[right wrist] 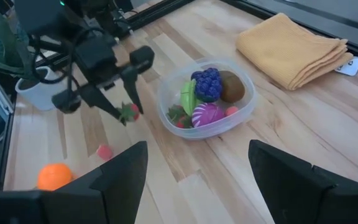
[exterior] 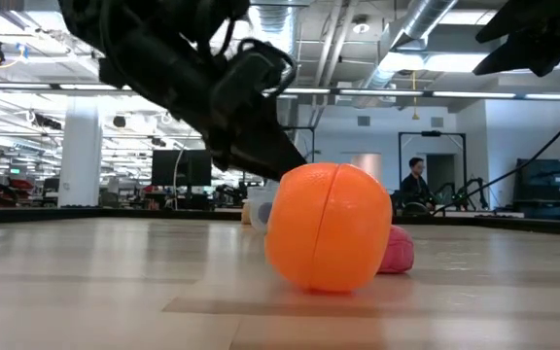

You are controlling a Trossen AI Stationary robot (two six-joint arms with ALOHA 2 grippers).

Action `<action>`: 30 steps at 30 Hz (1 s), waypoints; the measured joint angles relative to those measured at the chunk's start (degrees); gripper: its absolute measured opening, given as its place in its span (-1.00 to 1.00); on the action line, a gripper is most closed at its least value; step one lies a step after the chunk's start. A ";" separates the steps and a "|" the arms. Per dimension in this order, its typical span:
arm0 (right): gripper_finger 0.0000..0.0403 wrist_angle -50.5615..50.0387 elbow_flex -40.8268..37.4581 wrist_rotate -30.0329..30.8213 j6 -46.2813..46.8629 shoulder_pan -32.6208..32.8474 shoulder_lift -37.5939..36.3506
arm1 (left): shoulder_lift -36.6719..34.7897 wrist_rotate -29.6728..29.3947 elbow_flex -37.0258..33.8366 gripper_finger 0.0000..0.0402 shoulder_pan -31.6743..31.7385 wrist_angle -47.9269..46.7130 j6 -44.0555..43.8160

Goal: Pick and placing Produce into tupperware
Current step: Put the red strawberry into the transparent container

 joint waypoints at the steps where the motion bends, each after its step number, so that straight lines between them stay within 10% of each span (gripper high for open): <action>1: 0.50 -0.04 0.00 0.00 0.00 0.00 0.00 | -0.79 -0.60 0.02 -0.29 -0.12 -0.78 0.37; 15: 0.50 -0.24 0.00 0.22 -0.59 0.00 0.00 | -6.97 -5.68 0.02 -0.30 3.89 -8.21 6.14; 30: 0.50 -0.17 0.00 1.10 -0.42 0.00 0.00 | -6.97 3.65 0.02 -0.28 13.78 -11.65 10.76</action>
